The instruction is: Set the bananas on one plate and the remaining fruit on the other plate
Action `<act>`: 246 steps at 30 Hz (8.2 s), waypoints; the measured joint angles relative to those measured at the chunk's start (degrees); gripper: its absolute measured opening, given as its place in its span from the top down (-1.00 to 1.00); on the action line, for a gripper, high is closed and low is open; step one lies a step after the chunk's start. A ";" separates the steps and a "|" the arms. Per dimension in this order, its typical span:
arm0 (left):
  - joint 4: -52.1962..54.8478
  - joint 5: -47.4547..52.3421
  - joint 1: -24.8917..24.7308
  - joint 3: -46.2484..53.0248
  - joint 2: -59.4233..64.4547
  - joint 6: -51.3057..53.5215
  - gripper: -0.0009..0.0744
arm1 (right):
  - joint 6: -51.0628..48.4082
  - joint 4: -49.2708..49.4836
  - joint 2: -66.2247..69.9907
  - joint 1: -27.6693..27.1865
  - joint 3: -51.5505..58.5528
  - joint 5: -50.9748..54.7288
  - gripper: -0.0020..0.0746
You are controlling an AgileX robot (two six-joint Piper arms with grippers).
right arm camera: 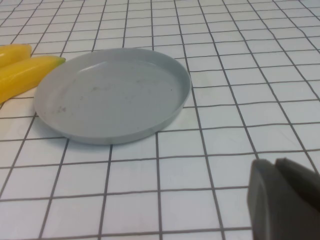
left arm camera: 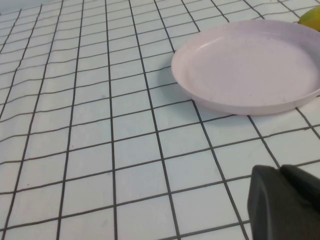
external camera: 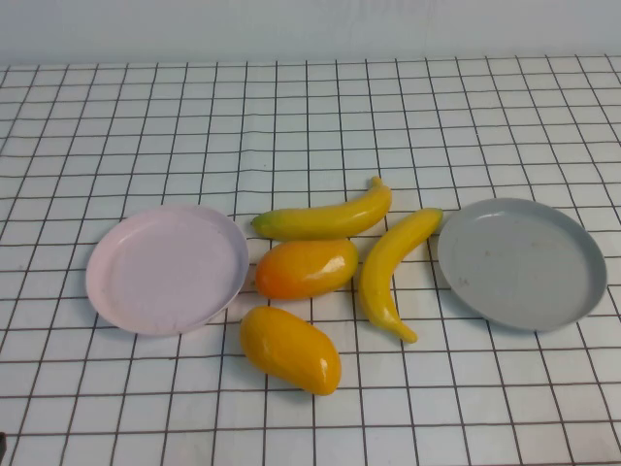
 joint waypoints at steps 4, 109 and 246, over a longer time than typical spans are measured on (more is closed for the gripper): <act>0.14 0.00 0.00 0.00 0.00 0.00 0.99 | 0.00 0.00 0.00 0.00 0.00 0.00 0.99; 5.02 7.56 -37.14 -51.51 74.34 17.38 -0.78 | 0.00 0.04 0.00 0.00 0.00 0.00 0.99; -3.29 17.68 -26.84 -84.01 110.41 28.95 -0.40 | 0.00 0.04 0.00 0.00 0.00 0.00 0.99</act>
